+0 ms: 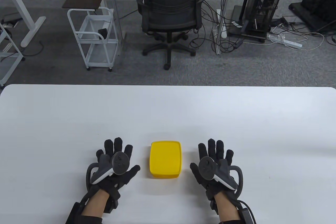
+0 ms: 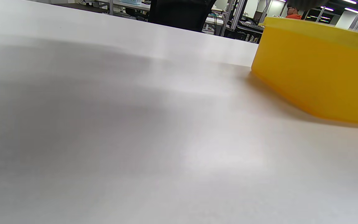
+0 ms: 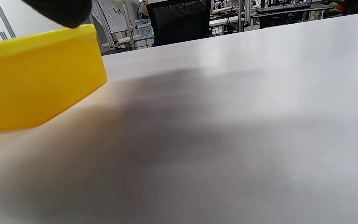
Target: Cover the plastic food container
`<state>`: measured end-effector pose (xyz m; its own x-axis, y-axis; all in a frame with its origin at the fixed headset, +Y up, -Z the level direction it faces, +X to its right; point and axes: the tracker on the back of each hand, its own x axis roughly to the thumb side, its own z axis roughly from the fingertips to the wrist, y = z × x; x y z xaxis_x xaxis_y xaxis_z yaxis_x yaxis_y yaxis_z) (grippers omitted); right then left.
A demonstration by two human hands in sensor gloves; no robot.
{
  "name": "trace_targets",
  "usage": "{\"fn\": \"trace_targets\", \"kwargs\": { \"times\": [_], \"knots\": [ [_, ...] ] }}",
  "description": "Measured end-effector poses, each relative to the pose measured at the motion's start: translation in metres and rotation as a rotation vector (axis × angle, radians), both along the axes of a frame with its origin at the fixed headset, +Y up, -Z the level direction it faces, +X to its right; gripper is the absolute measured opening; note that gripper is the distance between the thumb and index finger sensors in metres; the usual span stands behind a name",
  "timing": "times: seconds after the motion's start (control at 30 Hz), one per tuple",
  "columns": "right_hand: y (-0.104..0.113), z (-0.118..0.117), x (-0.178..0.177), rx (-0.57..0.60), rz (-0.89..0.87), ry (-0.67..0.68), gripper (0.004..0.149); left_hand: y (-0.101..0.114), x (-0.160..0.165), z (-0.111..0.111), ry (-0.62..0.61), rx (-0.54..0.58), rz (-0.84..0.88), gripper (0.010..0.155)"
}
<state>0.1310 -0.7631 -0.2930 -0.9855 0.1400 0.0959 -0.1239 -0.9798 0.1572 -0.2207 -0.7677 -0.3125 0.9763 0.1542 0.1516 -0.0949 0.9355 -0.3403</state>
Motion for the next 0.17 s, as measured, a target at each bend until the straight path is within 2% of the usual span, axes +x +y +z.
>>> {"fn": "trace_targets", "kwargs": {
  "times": [0.17],
  "knots": [
    [-0.0014, 0.0, -0.0011, -0.01, -0.007, 0.006, 0.079, -0.0008, 0.0035, 0.0014, -0.017, -0.002, -0.012, 0.083]
  ]
}}
